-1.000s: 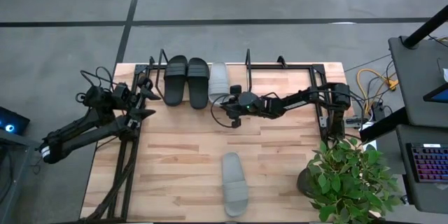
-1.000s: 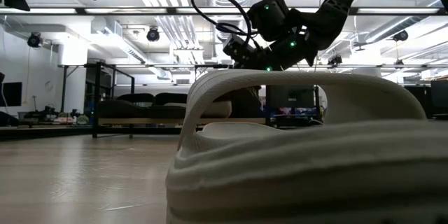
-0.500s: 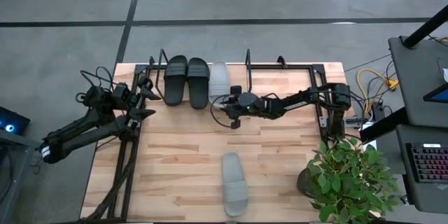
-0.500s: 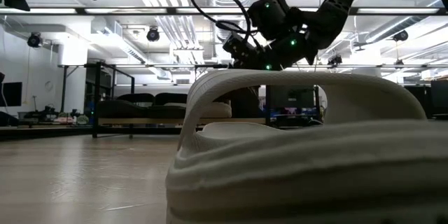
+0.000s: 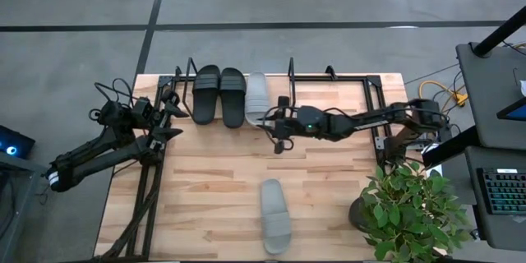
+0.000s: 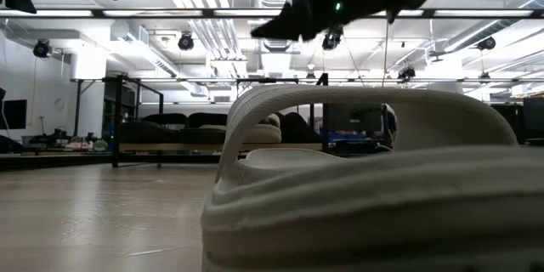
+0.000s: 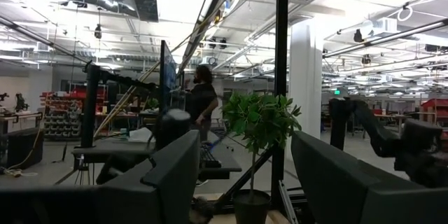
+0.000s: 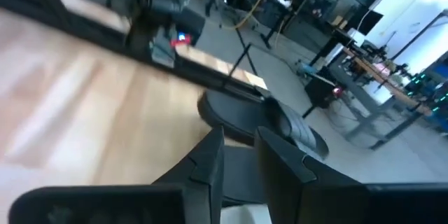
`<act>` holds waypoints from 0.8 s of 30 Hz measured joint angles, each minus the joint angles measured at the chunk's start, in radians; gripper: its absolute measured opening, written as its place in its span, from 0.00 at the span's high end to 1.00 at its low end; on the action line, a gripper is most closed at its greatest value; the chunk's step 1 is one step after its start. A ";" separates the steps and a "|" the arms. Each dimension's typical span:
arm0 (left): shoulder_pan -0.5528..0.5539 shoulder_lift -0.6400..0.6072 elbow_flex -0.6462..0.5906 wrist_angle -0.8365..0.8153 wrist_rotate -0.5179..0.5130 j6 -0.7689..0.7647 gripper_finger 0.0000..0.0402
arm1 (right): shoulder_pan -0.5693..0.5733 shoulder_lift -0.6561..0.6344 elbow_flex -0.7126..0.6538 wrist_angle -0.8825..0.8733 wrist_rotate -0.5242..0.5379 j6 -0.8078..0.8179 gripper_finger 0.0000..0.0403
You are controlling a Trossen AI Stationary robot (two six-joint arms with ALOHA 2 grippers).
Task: Pick and place slides into the shelf
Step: Put the gray slide on the shelf
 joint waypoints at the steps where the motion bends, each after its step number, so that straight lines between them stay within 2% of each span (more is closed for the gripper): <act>1: 0.000 0.000 0.000 0.000 0.000 0.000 0.48 | 0.005 -0.017 0.000 -0.013 -0.006 0.023 0.83; 7: 0.000 0.000 0.000 0.000 0.000 0.000 0.48 | 0.012 -0.088 0.000 -0.105 -0.106 0.180 0.83; 12: 0.000 0.001 0.000 -0.001 0.000 0.000 0.47 | 0.010 -0.115 0.000 -0.189 -0.101 0.202 0.83; 21: 0.000 0.043 0.000 0.001 0.000 0.000 0.47 | 0.010 -0.116 0.000 -0.224 -0.112 0.217 0.82; 24: 0.000 0.055 0.000 0.003 -0.002 0.000 0.48 | 0.010 -0.117 0.000 -0.240 -0.211 0.252 0.83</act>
